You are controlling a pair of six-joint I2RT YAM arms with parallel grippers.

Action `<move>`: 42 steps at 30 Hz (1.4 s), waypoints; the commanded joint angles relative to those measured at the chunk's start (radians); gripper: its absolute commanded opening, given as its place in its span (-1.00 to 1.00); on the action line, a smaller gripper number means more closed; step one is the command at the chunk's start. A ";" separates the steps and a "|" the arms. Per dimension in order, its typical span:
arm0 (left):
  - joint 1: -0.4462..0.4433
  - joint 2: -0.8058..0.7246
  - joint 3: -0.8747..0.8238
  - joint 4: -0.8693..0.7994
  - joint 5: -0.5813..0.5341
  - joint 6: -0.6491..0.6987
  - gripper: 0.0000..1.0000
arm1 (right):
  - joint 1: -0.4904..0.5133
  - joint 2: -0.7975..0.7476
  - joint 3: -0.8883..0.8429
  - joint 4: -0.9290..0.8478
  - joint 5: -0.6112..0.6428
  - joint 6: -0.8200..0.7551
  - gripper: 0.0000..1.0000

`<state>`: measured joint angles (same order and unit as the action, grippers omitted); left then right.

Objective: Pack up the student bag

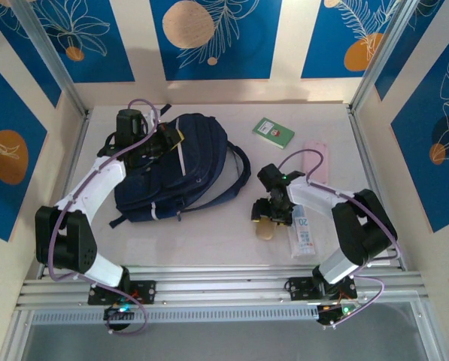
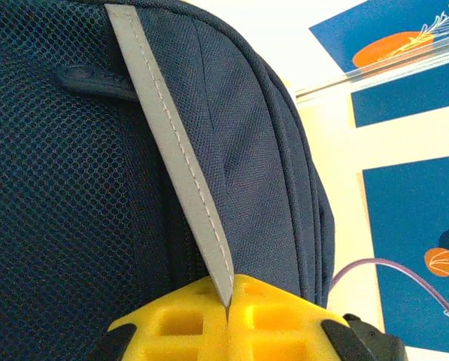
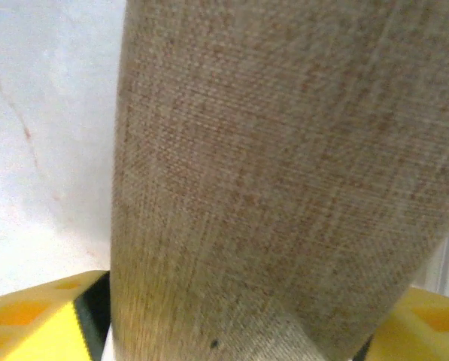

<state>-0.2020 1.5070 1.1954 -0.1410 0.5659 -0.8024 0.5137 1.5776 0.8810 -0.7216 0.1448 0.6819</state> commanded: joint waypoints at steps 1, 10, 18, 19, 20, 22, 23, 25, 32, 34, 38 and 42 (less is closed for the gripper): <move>0.014 -0.014 0.013 0.050 0.037 0.011 -1.00 | 0.015 0.036 0.026 -0.019 0.033 0.018 0.66; 0.014 -0.015 0.013 0.054 0.041 0.010 -1.00 | 0.053 0.050 0.070 -0.043 0.124 0.068 0.30; 0.003 0.025 0.103 0.023 0.144 0.026 -1.00 | 0.066 -0.118 0.075 -0.073 0.150 0.074 -0.09; 0.000 0.031 0.129 0.015 0.165 0.038 -1.00 | 0.063 -0.155 0.074 -0.075 0.148 0.073 -0.12; -0.005 0.034 0.158 -0.013 0.177 0.059 -1.00 | 0.060 -0.192 0.073 -0.076 0.143 0.071 -0.15; -0.017 0.032 0.219 -0.091 0.173 0.122 -1.00 | 0.057 -0.252 0.080 -0.067 0.114 0.051 -0.16; -0.020 0.029 0.249 -0.134 0.168 0.153 -1.00 | 0.060 -0.279 0.089 -0.068 0.104 0.041 -0.16; -0.023 0.023 0.283 -0.178 0.163 0.186 -1.00 | 0.063 -0.318 0.114 -0.068 0.076 0.017 -0.16; -0.023 0.008 0.374 -0.211 0.289 0.200 -1.00 | 0.060 -0.371 0.206 -0.018 -0.055 -0.019 -0.17; -0.025 -0.004 0.392 -0.217 0.314 0.201 -1.00 | 0.061 -0.354 0.234 0.010 -0.111 -0.019 -0.18; -0.024 -0.032 0.420 -0.255 0.321 0.216 -1.00 | 0.062 -0.301 0.274 0.098 -0.218 0.001 -0.17; -0.025 -0.056 0.416 -0.219 0.348 0.183 -1.00 | 0.061 -0.207 0.328 0.152 -0.277 0.024 -0.18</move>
<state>-0.2150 1.5532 1.5307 -0.4961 0.7895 -0.6212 0.5751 1.3266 1.1664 -0.6441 -0.0338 0.6880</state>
